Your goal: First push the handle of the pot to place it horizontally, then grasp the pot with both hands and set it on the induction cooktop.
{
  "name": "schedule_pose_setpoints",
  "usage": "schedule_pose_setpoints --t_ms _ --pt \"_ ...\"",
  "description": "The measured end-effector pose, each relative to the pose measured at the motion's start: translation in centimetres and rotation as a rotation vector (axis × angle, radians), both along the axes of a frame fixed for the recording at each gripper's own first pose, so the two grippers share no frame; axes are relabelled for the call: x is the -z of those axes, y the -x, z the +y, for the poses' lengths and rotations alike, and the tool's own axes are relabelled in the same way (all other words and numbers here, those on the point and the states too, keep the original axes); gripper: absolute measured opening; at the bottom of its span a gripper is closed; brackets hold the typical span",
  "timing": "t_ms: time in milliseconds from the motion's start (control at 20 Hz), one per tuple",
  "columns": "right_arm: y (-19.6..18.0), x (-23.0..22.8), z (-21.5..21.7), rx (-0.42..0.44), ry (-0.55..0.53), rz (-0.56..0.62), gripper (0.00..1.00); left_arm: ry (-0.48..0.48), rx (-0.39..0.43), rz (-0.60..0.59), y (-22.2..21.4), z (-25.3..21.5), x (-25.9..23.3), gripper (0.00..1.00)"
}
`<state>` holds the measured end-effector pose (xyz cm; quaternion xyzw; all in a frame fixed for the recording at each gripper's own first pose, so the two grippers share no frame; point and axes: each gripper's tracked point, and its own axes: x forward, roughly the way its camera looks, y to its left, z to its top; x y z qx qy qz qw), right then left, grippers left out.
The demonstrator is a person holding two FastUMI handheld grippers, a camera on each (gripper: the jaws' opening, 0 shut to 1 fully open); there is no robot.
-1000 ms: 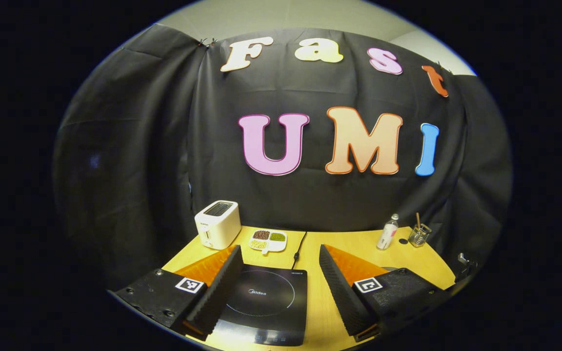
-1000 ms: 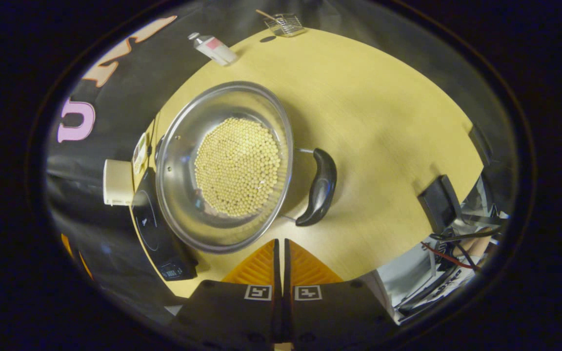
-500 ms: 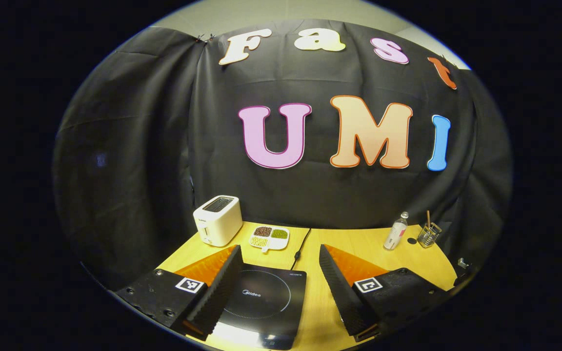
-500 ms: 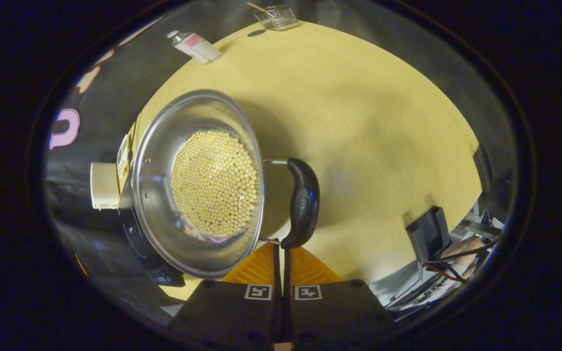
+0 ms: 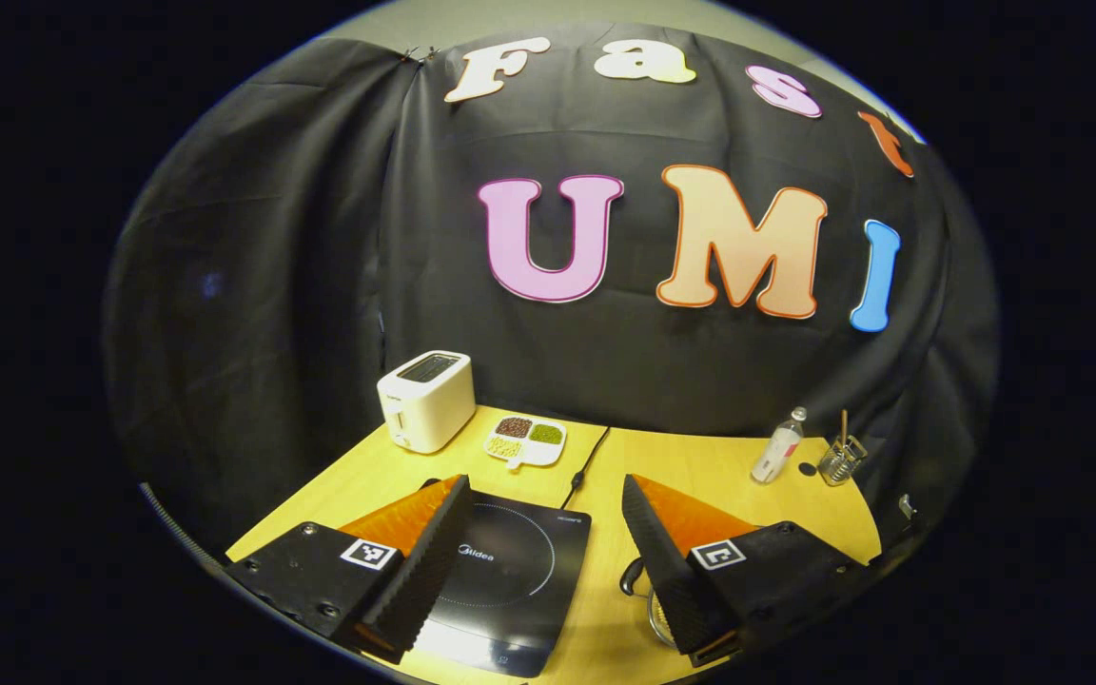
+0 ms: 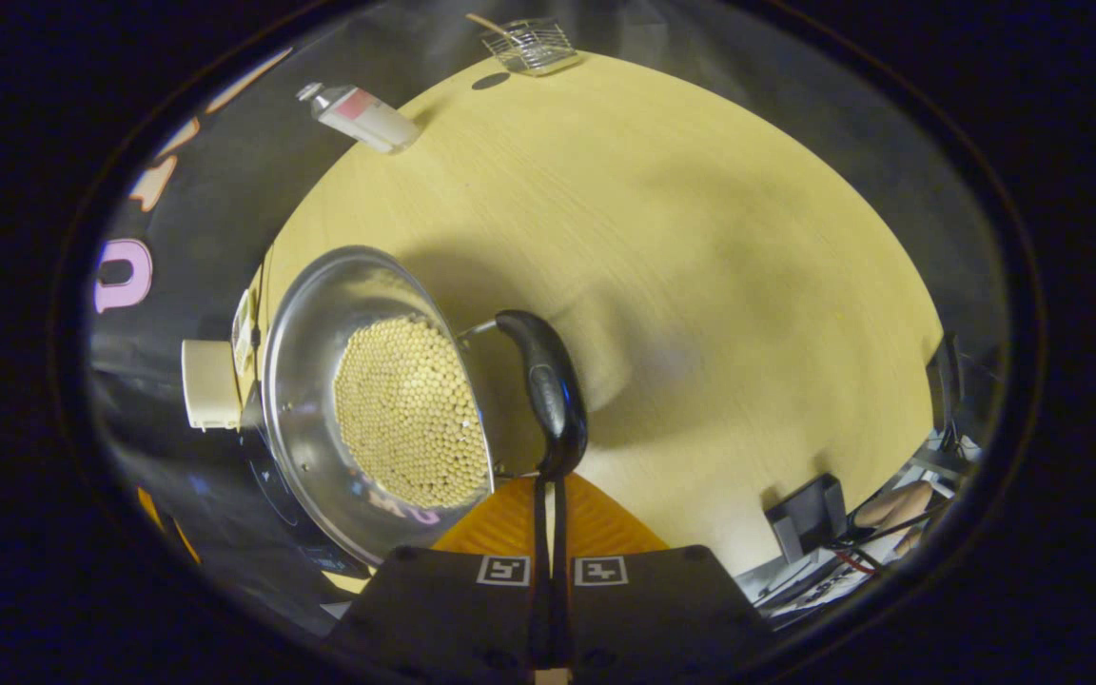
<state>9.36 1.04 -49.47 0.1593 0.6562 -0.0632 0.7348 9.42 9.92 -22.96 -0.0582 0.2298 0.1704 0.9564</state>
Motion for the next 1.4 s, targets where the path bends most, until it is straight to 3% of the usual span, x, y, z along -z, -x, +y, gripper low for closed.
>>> schedule_pose_setpoints --t_ms 250,350,400,550,1150,1400 --pt "-2.1 0.1 -0.7 0.005 -0.005 -0.017 0.03 -0.001 -0.035 0.068 1.2 0.0 1.9 0.93" --pt "-2.7 0.0 -0.7 0.002 -0.012 -0.024 0.0 0.016 -0.036 0.076 1.0 -0.6 2.7 0.97" --pt "-3.0 0.1 -0.8 0.0 -0.014 -0.027 0.0 0.03 -0.033 0.078 0.8 -1.0 3.1 1.0" --pt "-3.4 0.0 -0.8 -0.01 -0.016 -0.029 0.0 0.066 -0.021 0.1 0.9 -2.2 4.4 0.97" --pt "-4.8 0.1 -1.1 -0.027 -0.022 -0.038 0.03 0.102 0.011 0.158 0.9 -3.9 6.7 1.0" --pt "-5.2 -0.1 -1.0 -0.023 -0.029 -0.041 0.03 0.114 0.024 0.178 0.5 -3.9 7.6 0.97"
